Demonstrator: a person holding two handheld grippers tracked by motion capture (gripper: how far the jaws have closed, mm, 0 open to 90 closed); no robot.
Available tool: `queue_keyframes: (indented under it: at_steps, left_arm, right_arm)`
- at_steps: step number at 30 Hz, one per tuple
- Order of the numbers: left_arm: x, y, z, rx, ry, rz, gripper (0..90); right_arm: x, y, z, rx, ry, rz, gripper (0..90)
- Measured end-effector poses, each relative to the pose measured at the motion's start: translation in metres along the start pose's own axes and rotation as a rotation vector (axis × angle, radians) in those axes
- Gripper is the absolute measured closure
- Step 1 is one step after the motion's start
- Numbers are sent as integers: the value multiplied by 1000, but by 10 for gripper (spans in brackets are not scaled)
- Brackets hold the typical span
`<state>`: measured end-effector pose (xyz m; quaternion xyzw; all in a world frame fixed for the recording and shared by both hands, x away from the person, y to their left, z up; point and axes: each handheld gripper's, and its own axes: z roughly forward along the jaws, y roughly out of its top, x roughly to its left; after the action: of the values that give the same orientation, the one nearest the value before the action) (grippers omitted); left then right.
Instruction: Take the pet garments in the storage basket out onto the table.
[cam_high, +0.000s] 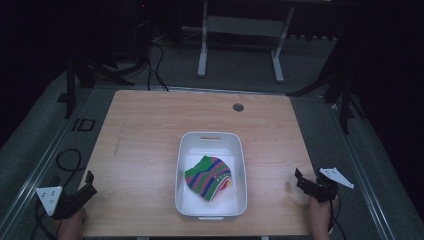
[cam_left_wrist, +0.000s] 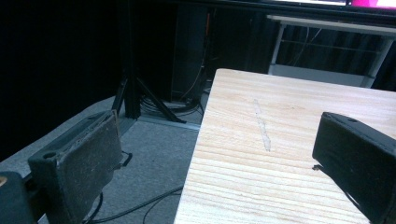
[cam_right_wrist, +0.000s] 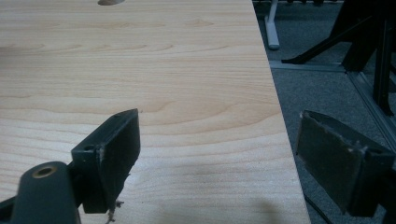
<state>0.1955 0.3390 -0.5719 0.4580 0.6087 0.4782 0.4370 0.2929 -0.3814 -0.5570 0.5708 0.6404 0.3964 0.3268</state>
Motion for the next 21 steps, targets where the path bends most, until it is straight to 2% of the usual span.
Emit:
queue_keyframes:
  at_steps: [4,8,11,14,16,21]
  left_arm:
    - [0,0,0,1,1,1,18]
    - [0,0,0,-1,3,1,18]
    - [0,0,0,-2,4,-2,18]
    - [0,0,0,-3,2,-5,18]
    - [0,0,0,-3,1,-6,18]
    - [0,0,0,-2,2,-1,18]
  right_arm:
    - [-1,1,1,2,4,2,138]
    - [-4,2,4,28,28,16,138]
    - [-6,2,4,48,23,-4,138]
    - [-12,2,4,75,70,13,138]
    - [-16,1,2,94,93,4,138]
    - [-29,-3,-5,146,203,-30,138]
